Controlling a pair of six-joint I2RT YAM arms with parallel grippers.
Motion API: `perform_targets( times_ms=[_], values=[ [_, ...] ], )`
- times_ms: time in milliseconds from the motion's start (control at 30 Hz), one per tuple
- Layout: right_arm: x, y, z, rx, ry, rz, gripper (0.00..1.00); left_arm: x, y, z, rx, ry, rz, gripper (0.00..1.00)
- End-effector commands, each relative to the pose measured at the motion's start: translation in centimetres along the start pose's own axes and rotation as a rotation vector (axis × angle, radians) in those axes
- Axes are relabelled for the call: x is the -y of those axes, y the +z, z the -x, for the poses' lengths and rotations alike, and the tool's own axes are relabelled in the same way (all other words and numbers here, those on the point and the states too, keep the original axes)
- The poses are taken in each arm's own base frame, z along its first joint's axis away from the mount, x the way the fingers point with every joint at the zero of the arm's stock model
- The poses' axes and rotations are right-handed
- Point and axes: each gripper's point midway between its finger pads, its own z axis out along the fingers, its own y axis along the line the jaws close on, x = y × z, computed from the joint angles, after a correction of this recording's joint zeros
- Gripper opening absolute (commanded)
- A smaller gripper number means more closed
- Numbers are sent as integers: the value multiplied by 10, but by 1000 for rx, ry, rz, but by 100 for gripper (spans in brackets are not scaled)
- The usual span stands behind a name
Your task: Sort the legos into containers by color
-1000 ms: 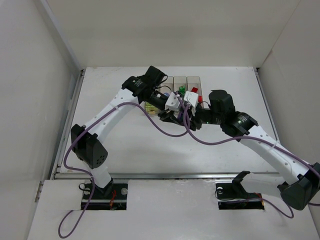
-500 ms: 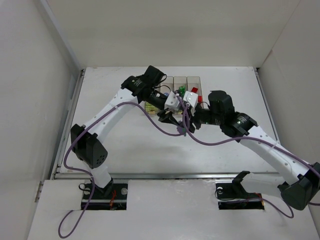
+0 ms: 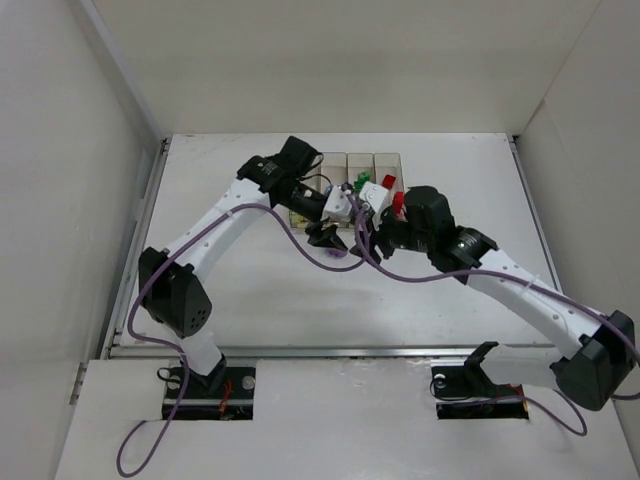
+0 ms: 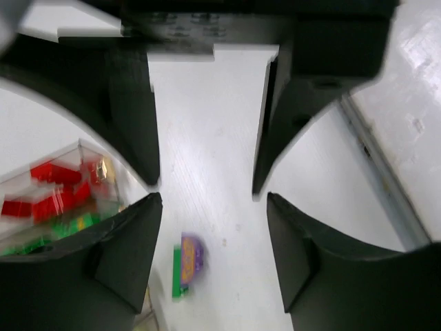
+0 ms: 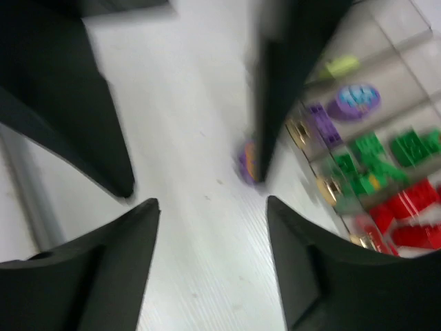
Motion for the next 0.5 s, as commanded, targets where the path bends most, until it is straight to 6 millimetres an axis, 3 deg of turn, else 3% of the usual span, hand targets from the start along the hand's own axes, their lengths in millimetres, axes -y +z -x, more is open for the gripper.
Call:
perform_targets(
  times_ms=[0, 33, 100, 267, 300, 333, 367, 400, 433, 467],
  values=[
    [16, 11, -51, -186, 174, -112, 73, -3, -55, -11, -81, -16, 144, 35],
    [16, 15, -53, -196, 196, -111, 73, 0, -59, -26, -100, -47, 159, 64],
    [15, 31, -59, -203, 244, -96, 73, -1, -82, -47, -155, -85, 236, 74],
    [29, 67, -83, -254, 302, -117, 76, -4, -111, -92, -203, -221, 451, 78],
    [35, 76, -70, -239, 289, -126, 76, -4, -119, -87, -195, -224, 501, 78],
    [37, 90, -86, -298, 332, -135, 74, -3, -124, -91, -195, -271, 544, 78],
    [40, 98, -89, -321, 324, -159, 72, -3, -129, -94, -199, -282, 578, 78],
    [45, 106, -79, -314, 327, -175, 70, -2, -128, -101, -203, -279, 606, 78],
    [47, 116, -98, -375, 349, -193, 68, 1, -132, -96, -205, -251, 630, 78],
    [47, 121, -100, -393, 342, -204, 65, 3, -132, -96, -205, -254, 645, 78]
  ],
)
